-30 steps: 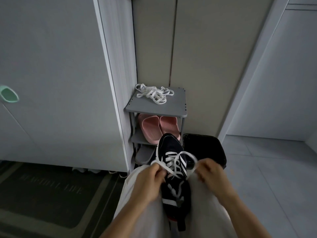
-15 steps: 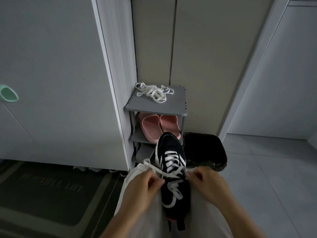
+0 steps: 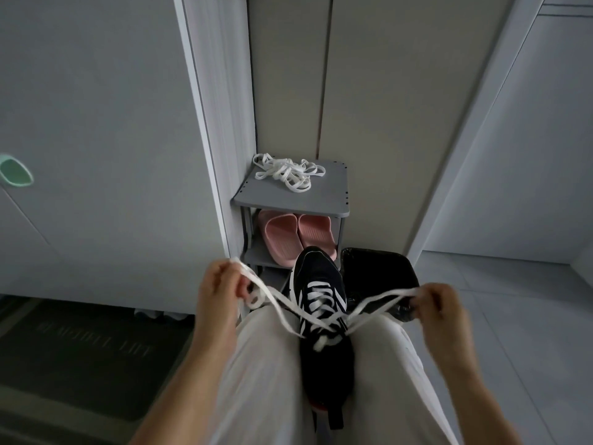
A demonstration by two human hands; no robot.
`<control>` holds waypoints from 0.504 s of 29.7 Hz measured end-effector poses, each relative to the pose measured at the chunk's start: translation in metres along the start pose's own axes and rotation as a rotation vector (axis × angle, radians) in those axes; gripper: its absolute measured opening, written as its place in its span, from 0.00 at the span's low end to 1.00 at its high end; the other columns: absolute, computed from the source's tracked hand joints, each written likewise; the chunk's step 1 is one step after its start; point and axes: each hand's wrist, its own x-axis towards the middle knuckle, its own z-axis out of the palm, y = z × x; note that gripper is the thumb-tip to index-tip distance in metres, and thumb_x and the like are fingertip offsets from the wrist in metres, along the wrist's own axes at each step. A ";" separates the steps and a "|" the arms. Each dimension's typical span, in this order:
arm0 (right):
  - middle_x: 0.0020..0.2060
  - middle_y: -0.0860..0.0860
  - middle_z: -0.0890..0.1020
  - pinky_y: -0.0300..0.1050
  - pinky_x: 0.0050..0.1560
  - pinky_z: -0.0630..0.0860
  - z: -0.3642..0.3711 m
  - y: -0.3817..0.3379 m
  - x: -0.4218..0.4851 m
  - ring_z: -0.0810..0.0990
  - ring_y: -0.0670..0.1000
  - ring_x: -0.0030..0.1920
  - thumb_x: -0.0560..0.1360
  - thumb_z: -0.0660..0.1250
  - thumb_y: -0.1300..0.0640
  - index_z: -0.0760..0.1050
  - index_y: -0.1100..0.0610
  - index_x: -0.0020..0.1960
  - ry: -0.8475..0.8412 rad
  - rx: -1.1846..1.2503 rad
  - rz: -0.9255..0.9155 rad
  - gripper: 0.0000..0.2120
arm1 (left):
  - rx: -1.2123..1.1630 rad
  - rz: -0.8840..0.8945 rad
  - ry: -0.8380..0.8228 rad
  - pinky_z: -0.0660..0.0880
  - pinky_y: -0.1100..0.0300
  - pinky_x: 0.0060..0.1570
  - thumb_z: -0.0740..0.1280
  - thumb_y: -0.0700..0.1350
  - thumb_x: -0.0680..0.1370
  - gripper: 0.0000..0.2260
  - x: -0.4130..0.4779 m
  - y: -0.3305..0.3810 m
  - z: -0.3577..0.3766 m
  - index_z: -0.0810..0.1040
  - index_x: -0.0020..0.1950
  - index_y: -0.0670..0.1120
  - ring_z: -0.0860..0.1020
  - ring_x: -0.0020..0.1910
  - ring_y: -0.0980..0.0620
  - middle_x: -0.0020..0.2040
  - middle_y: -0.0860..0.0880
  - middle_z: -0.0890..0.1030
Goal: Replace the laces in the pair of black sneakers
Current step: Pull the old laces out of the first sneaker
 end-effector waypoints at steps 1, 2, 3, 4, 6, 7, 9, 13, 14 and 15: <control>0.34 0.52 0.78 0.30 0.29 0.69 -0.006 0.000 0.008 0.76 0.49 0.33 0.77 0.59 0.66 0.71 0.60 0.46 0.064 0.063 0.034 0.04 | -0.012 0.019 0.037 0.68 0.62 0.34 0.58 0.38 0.79 0.08 0.006 0.005 -0.005 0.72 0.41 0.45 0.68 0.27 0.56 0.31 0.48 0.71; 0.35 0.52 0.78 0.29 0.28 0.69 -0.010 -0.001 0.014 0.76 0.43 0.31 0.77 0.59 0.66 0.71 0.61 0.47 0.076 0.107 0.051 0.04 | 0.028 0.049 0.048 0.68 0.61 0.34 0.58 0.39 0.79 0.08 0.012 0.006 -0.008 0.71 0.41 0.45 0.69 0.29 0.54 0.32 0.48 0.71; 0.36 0.54 0.78 0.28 0.27 0.69 -0.011 -0.001 0.018 0.76 0.40 0.29 0.77 0.59 0.67 0.71 0.61 0.45 0.049 0.121 0.051 0.05 | 0.123 0.076 0.019 0.68 0.60 0.35 0.59 0.40 0.79 0.07 0.015 0.004 -0.009 0.71 0.41 0.46 0.69 0.30 0.53 0.32 0.48 0.71; 0.35 0.55 0.78 0.28 0.26 0.69 -0.010 -0.002 0.018 0.76 0.39 0.28 0.76 0.60 0.68 0.71 0.59 0.43 -0.003 0.124 0.047 0.07 | 0.245 0.099 -0.046 0.68 0.59 0.35 0.60 0.41 0.79 0.06 0.016 -0.002 -0.009 0.71 0.43 0.46 0.70 0.31 0.51 0.34 0.48 0.72; 0.34 0.55 0.77 0.28 0.28 0.70 -0.002 -0.003 0.013 0.76 0.42 0.30 0.75 0.62 0.70 0.71 0.56 0.39 -0.123 0.083 0.034 0.11 | 0.457 0.104 -0.162 0.69 0.62 0.35 0.64 0.43 0.78 0.04 0.009 -0.018 -0.002 0.69 0.46 0.45 0.72 0.33 0.52 0.36 0.50 0.73; 0.35 0.54 0.77 0.28 0.31 0.71 0.003 -0.001 0.010 0.76 0.45 0.32 0.74 0.63 0.70 0.71 0.54 0.39 -0.154 0.032 0.023 0.12 | 0.526 0.118 -0.192 0.68 0.64 0.35 0.66 0.42 0.77 0.06 0.002 -0.028 0.000 0.69 0.48 0.46 0.72 0.34 0.55 0.38 0.51 0.73; 0.39 0.53 0.78 0.27 0.36 0.70 0.011 0.006 0.001 0.76 0.49 0.36 0.73 0.64 0.70 0.71 0.53 0.38 -0.155 -0.093 -0.008 0.13 | 0.566 0.226 -0.242 0.68 0.68 0.38 0.68 0.40 0.75 0.10 -0.016 -0.042 0.003 0.68 0.49 0.51 0.73 0.37 0.60 0.42 0.52 0.74; 0.50 0.54 0.74 0.23 0.40 0.70 0.021 0.013 -0.016 0.76 0.42 0.38 0.72 0.68 0.68 0.74 0.53 0.48 -0.185 -0.198 -0.132 0.11 | 0.718 0.522 -0.427 0.65 0.71 0.52 0.66 0.38 0.75 0.18 -0.030 -0.057 0.008 0.71 0.64 0.50 0.68 0.57 0.61 0.60 0.59 0.68; 0.51 0.52 0.74 0.24 0.41 0.70 0.024 0.010 -0.020 0.77 0.40 0.40 0.72 0.69 0.63 0.75 0.52 0.49 -0.271 -0.220 -0.179 0.09 | 0.777 0.554 -0.457 0.64 0.70 0.53 0.67 0.39 0.75 0.19 -0.029 -0.059 0.010 0.72 0.64 0.50 0.67 0.58 0.59 0.60 0.59 0.69; 0.51 0.48 0.74 0.26 0.43 0.71 0.028 0.007 -0.024 0.76 0.37 0.42 0.71 0.69 0.55 0.77 0.51 0.50 -0.386 -0.255 -0.225 0.08 | 0.828 0.581 -0.477 0.63 0.69 0.53 0.67 0.39 0.74 0.16 -0.028 -0.060 0.012 0.75 0.62 0.50 0.68 0.57 0.58 0.57 0.58 0.73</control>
